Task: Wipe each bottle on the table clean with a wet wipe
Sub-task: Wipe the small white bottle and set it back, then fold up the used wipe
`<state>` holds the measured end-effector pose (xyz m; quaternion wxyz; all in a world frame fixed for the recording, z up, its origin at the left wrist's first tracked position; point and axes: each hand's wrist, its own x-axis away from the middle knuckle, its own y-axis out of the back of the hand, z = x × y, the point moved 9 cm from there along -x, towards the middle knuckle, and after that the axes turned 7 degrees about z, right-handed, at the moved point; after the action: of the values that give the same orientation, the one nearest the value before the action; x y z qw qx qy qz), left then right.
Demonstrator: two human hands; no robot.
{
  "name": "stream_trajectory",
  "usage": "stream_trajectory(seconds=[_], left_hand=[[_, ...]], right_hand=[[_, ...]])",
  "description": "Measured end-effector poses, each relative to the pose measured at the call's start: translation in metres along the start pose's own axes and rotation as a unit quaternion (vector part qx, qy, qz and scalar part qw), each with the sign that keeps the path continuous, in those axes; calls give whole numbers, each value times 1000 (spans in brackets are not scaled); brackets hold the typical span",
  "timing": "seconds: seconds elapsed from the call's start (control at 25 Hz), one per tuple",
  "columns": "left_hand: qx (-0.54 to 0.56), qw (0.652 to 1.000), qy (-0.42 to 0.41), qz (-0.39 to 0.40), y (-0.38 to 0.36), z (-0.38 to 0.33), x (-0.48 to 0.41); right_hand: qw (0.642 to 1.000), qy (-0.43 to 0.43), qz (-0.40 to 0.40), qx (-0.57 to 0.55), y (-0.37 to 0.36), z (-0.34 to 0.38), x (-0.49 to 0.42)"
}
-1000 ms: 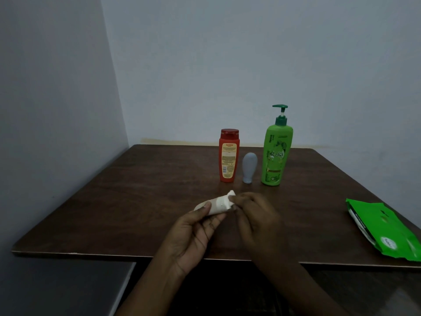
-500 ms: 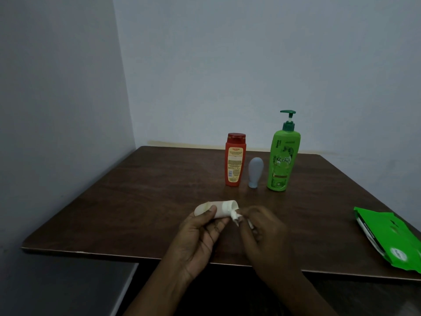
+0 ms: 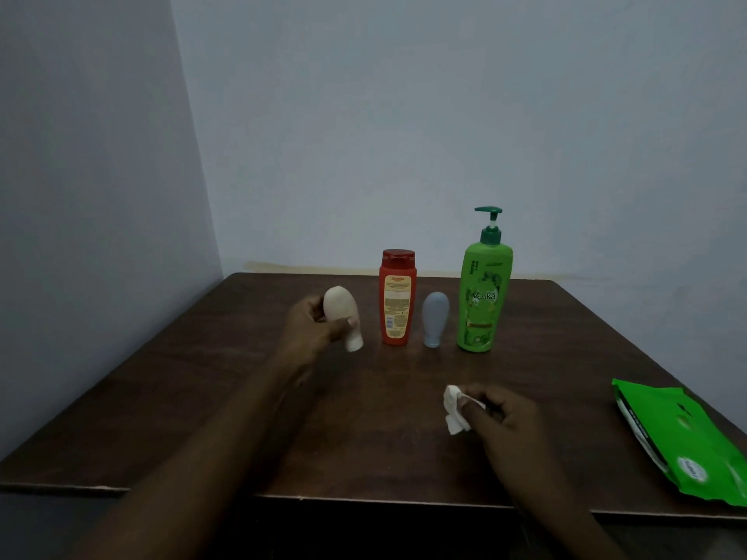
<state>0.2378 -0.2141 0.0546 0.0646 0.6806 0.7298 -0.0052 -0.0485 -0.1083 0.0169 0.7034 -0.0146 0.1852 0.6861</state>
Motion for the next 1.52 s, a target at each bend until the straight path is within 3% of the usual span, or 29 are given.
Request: stream_trajectory(seconds=[0.16, 0.4, 1.0, 1.12, 1.24, 1.32, 1.52], left_hand=[[-97, 995, 9, -2, 0, 24, -48], [-143, 986, 1, 83, -7, 50, -74], [-102, 989, 35, 104, -9, 65, -89], [-9, 999, 12, 38, -1, 54, -72], [-60, 988, -58, -134, 15, 16, -35], [-92, 971, -122, -184, 4, -21, 2], [-79, 975, -197, 64, -138, -41, 101]], right_hand=[[998, -39, 30, -23, -3, -13, -3], [995, -77, 51, -38, -6, -22, -6], [996, -36, 59, -52, -8, 4, -2], [998, -38, 47, -25, -7, 1, -1], [999, -23, 20, -36, 0, 1, 0], [998, -16, 20, -56, -1, 1, -4], [992, 58, -41, -108, 31, 22, 8]])
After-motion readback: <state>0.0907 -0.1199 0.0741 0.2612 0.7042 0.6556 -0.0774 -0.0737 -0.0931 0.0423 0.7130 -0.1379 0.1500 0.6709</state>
